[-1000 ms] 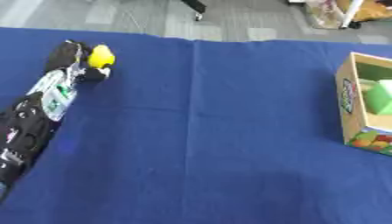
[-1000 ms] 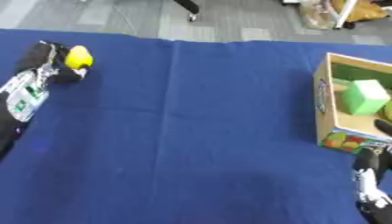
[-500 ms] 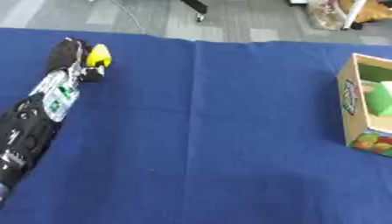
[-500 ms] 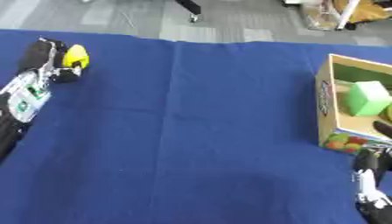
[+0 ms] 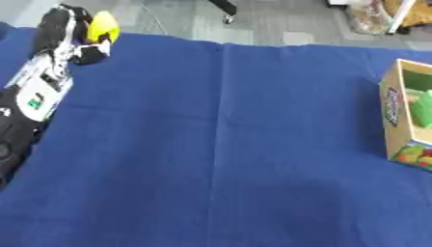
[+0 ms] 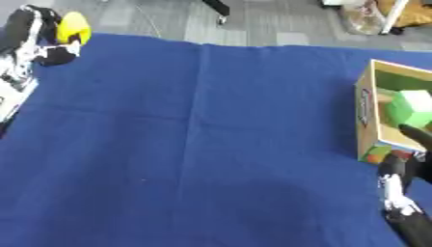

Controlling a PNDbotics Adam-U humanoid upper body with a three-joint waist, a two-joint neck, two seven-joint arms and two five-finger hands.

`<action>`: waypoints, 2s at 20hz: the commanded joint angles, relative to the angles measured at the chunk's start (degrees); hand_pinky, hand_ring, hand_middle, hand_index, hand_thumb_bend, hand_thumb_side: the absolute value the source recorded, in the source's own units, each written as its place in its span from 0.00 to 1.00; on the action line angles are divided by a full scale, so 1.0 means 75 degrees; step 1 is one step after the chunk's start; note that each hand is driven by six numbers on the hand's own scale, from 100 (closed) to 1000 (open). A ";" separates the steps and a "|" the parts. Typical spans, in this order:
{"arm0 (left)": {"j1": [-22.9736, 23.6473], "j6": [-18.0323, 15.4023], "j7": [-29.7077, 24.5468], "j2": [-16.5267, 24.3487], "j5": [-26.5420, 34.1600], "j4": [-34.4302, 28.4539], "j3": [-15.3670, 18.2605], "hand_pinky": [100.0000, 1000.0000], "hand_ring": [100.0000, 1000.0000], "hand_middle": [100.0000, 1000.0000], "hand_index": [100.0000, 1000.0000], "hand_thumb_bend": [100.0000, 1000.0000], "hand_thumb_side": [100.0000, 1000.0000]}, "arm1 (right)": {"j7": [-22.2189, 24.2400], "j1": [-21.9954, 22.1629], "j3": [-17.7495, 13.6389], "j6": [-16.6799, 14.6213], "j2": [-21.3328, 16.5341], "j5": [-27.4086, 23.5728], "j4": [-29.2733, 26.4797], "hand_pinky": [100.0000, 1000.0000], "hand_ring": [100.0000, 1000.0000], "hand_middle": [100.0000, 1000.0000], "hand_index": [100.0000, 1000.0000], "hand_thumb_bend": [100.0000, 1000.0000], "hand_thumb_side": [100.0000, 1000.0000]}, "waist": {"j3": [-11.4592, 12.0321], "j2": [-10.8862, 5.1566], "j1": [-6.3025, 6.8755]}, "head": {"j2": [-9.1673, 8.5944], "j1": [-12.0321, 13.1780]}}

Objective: Pick up the objects with one hand, pass them to the other hand, and then place them into the box on the other side of the table.

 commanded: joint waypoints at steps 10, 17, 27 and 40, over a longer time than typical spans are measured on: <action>0.0940 -0.0991 0.0522 0.0416 0.1092 -0.1994 -0.0837 0.60 0.34 0.28 0.45 0.00 0.11 | 0.0522 -0.0633 0.0348 -0.0276 -0.0739 -0.0294 -0.0164 0.19 0.17 0.15 0.81 0.00 0.41 | 0.0603 -0.1068 0.0216 | 0.0730 -0.0703; 0.1580 -0.1731 -0.0145 -0.0602 0.1832 -0.3197 -0.1180 0.60 0.34 0.28 0.44 0.00 0.20 | 0.1238 -0.1813 0.1193 -0.0796 -0.0845 -0.0803 -0.0164 0.17 0.16 0.13 0.82 0.00 0.33 | 0.0841 -0.1232 0.0245 | 0.0740 -0.1006; 0.1870 -0.1852 -0.1285 -0.1151 0.2972 -0.5049 -0.1644 0.61 0.34 0.28 0.44 0.00 0.29 | 0.2378 -0.2912 0.1810 -0.0842 -0.0623 -0.1671 -0.0164 0.12 0.12 0.09 0.84 0.00 0.30 | 0.0990 -0.1202 0.0280 | 0.0740 -0.1161; 0.0705 -0.1214 -0.2769 -0.0754 0.4530 -0.5623 -0.2497 0.61 0.35 0.28 0.45 0.00 0.30 | 0.3199 -0.3352 0.2107 -0.0755 -0.0610 -0.1946 -0.0164 0.05 0.06 0.02 0.85 0.00 0.30 | 0.1041 -0.1179 0.0318 | 0.0740 -0.1223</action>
